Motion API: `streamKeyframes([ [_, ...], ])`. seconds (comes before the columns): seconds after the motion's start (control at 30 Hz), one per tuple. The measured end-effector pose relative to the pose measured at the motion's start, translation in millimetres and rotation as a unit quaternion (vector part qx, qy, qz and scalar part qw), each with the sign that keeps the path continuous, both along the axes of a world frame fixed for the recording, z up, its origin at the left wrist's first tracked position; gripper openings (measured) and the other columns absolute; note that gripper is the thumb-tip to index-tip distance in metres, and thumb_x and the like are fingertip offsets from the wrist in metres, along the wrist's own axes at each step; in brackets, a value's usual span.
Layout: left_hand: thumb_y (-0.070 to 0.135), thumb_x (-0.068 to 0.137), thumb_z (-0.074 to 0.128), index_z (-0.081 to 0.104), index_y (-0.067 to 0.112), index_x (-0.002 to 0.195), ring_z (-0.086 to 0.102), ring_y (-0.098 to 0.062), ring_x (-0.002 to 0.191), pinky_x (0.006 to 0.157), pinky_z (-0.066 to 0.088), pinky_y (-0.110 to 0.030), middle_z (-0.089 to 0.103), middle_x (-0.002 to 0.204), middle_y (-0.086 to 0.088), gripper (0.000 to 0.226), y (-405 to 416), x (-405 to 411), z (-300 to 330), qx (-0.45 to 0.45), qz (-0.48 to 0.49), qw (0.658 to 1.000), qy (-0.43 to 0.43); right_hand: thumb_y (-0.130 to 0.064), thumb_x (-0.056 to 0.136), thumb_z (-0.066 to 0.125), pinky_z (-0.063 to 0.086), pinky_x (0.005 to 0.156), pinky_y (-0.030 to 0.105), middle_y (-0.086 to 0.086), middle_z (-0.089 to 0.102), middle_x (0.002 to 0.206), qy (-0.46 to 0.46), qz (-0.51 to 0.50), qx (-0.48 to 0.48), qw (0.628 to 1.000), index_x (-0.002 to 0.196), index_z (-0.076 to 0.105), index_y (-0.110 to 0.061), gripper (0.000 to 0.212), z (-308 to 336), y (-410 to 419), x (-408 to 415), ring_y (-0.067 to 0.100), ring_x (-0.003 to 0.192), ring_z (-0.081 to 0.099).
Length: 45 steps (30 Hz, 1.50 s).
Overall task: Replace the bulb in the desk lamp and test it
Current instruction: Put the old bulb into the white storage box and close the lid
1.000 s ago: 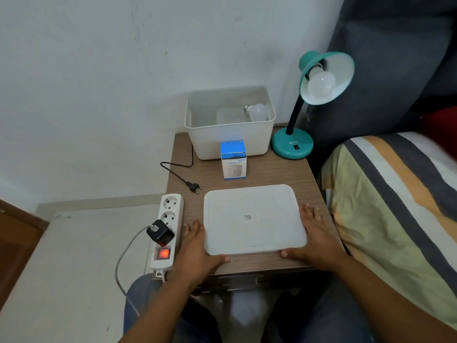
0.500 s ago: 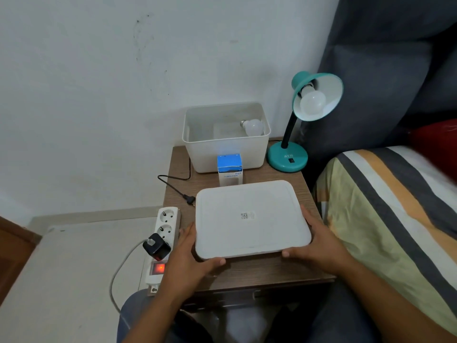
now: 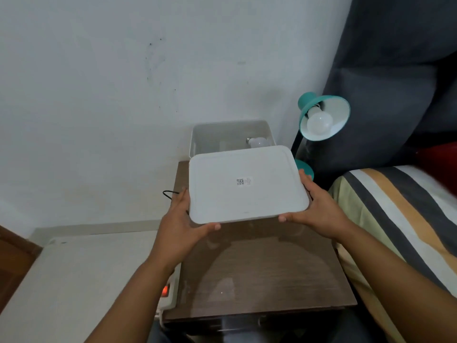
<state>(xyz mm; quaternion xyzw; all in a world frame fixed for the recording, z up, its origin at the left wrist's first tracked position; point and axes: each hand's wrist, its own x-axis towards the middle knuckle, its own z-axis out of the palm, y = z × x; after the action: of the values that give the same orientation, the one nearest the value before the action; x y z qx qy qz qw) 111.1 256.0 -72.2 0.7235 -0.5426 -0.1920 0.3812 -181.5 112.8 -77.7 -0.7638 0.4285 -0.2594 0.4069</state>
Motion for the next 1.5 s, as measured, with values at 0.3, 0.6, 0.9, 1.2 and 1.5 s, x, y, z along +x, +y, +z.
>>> streamKeyframes([
  [0.3, 0.045, 0.071, 0.087, 0.034, 0.059, 0.141, 0.023, -0.020, 0.152, 0.117, 0.032, -0.054, 0.036, 0.155, 0.023, 0.089, -63, 41, 12, 0.000, 0.004, 1.000, 0.008, -0.038, 0.062, 0.094, 0.041, 0.100, 0.018, -0.023, 0.050, 0.132, -0.031, 0.008, -0.008, 0.999, 0.134, 0.033, -0.058, 0.097, 8, -66, 42, 0.000, 0.127, 0.047],
  [0.6, 0.034, 0.075, 0.086, 0.022, 0.047, 0.142, 0.015, -0.009, 0.151, 0.111, 0.017, -0.024, 0.022, 0.149, 0.023, 0.094, -135, 68, 11, 0.016, -0.008, 1.000, 0.019, -0.037, 0.059, 0.096, 0.047, 0.099, 0.015, -0.017, 0.060, 0.132, -0.051, 0.018, 0.008, 0.998, 0.149, 0.038, -0.035, 0.107, -3, -140, 72, -0.003, 0.122, 0.054],
  [0.9, 0.050, 0.067, 0.088, 0.039, 0.046, 0.147, 0.033, -0.006, 0.146, 0.118, 0.035, -0.042, 0.041, 0.155, 0.014, 0.094, -170, 89, -4, 0.033, -0.011, 0.998, 0.057, -0.037, 0.057, 0.095, 0.045, 0.097, 0.014, -0.017, 0.061, 0.131, -0.074, 0.014, 0.035, 0.997, 0.148, 0.041, -0.033, 0.106, -16, -168, 80, -0.005, 0.120, 0.055],
  [1.2, 0.026, 0.074, 0.088, 0.054, 0.041, 0.137, 0.061, 0.010, 0.109, 0.085, 0.049, -0.009, 0.067, 0.120, 0.027, 0.074, -175, 90, -1, 0.012, -0.046, 0.995, 0.093, -0.017, 0.065, 0.093, 0.046, 0.090, 0.008, -0.018, 0.066, 0.122, -0.100, 0.014, 0.032, 0.994, 0.138, 0.050, -0.033, 0.087, -17, -168, 82, -0.007, 0.114, 0.058],
  [1.5, 0.027, 0.081, 0.083, 0.048, 0.044, 0.141, 0.061, 0.004, 0.115, 0.097, 0.053, -0.030, 0.065, 0.126, 0.026, 0.072, -176, 95, 2, 0.013, -0.065, 0.992, 0.112, -0.034, 0.059, 0.092, 0.047, 0.091, 0.010, -0.018, 0.065, 0.123, -0.092, 0.015, 0.030, 0.995, 0.138, 0.050, -0.034, 0.090, -14, -165, 83, -0.004, 0.116, 0.058],
])
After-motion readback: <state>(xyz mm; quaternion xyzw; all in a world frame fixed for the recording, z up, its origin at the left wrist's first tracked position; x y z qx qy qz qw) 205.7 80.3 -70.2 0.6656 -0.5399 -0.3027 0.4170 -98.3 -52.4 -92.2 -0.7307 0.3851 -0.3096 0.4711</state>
